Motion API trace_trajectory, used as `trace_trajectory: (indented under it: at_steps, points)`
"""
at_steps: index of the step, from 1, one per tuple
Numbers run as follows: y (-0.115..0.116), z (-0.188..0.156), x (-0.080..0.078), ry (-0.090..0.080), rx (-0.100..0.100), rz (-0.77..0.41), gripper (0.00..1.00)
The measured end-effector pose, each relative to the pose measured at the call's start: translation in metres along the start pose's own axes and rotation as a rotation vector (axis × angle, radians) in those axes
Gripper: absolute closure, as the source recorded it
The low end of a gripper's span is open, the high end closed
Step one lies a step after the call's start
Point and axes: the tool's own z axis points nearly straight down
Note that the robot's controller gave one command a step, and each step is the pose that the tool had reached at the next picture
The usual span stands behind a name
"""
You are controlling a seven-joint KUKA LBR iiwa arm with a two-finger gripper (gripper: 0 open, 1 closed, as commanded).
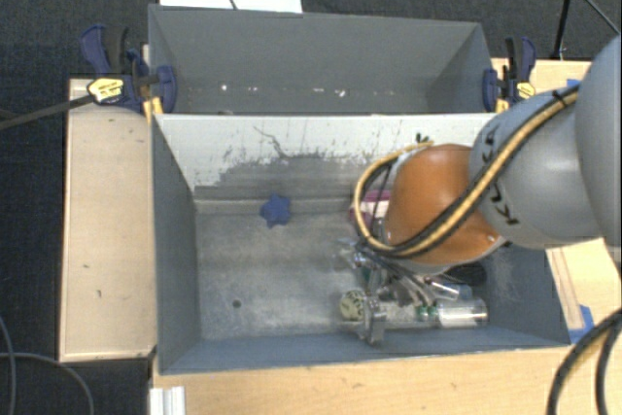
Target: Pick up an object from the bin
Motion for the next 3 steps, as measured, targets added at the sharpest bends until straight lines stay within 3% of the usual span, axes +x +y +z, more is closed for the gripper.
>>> trace_trajectory:
  at_steps: [1, 2, 3]
  points:
    - [0.000, 0.000, 0.000, -0.001, 0.000, 0.001, 0.00]
    - [0.000, 0.000, 0.001, 0.002, -0.001, 0.003, 1.00]
    - [-0.005, -0.147, -0.039, -0.008, 0.000, 0.093, 1.00]
